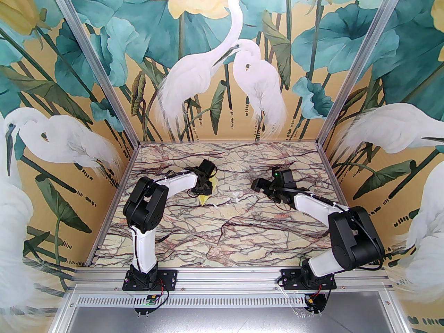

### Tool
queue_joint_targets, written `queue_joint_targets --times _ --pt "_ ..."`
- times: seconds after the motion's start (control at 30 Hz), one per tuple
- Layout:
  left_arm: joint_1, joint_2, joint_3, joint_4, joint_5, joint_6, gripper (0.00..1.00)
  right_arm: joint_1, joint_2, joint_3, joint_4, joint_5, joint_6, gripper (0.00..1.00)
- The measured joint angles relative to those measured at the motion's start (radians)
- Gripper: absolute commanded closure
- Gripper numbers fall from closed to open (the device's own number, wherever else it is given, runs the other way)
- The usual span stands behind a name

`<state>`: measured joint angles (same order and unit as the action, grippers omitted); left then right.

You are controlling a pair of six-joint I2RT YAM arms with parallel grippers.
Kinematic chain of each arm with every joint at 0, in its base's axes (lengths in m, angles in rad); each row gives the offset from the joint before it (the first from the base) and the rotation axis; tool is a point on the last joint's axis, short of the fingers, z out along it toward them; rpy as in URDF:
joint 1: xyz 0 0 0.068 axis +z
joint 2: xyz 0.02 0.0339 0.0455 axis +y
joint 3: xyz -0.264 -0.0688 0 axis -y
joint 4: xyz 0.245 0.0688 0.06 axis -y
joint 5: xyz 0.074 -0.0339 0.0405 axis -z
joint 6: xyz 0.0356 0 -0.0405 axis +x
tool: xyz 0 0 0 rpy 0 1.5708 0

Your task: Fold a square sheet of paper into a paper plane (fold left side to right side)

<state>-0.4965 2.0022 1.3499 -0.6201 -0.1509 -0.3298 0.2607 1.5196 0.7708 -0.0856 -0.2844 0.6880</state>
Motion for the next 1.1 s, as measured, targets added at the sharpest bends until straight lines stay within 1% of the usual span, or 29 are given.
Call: queue_joint_targets --times 0.1,0.2,0.3,0.5,0.57,0.63,0.67,0.7,0.73,0.83,0.87,1.0,1.07,1.1 --pt "0.001 0.000 0.000 0.000 0.000 0.002 0.61 0.000 0.000 0.000 0.000 0.000 0.000 0.01" --pt "0.002 0.000 0.000 0.000 0.000 0.005 0.47 0.000 0.000 0.000 0.000 0.000 0.000 0.01" --pt "0.004 0.000 0.000 0.000 0.001 0.002 0.40 0.000 -0.002 0.000 0.000 0.000 0.000 0.01" --pt "0.006 -0.001 0.000 0.000 0.005 -0.002 0.39 0.000 -0.022 0.000 -0.004 0.006 0.000 0.01" --pt "0.006 -0.005 0.000 -0.003 0.008 -0.002 0.36 0.000 -0.030 0.000 -0.011 0.012 0.000 0.01" --pt "0.006 -0.016 0.000 -0.018 0.016 -0.006 0.26 0.000 -0.040 0.000 -0.020 0.021 -0.001 0.01" --pt "0.006 -0.025 0.000 -0.028 0.021 -0.010 0.24 0.000 -0.047 0.000 -0.029 0.026 -0.001 0.01" --pt "0.006 -0.042 0.000 -0.041 0.027 -0.014 0.23 0.000 -0.057 0.000 -0.039 0.031 -0.003 0.01" --pt "0.006 -0.064 0.000 -0.051 0.030 -0.018 0.19 0.000 -0.072 0.000 -0.051 0.040 -0.005 0.01" --pt "0.006 -0.159 0.002 -0.078 0.039 -0.026 0.02 0.000 -0.124 0.002 -0.085 0.070 -0.013 0.01" --pt "0.006 -0.195 0.003 -0.087 0.039 -0.034 0.01 0.000 -0.145 0.003 -0.098 0.082 -0.019 0.01" --pt "0.008 -0.365 0.005 -0.100 0.035 -0.059 0.01 0.000 -0.268 0.007 -0.168 0.186 -0.061 0.01" --pt "0.011 -0.453 -0.016 -0.087 0.008 -0.077 0.00 0.000 -0.343 0.007 -0.196 0.262 -0.090 0.01" --pt "0.014 -0.506 -0.041 -0.076 -0.023 -0.090 0.00 0.000 -0.389 0.007 -0.208 0.307 -0.111 0.01"
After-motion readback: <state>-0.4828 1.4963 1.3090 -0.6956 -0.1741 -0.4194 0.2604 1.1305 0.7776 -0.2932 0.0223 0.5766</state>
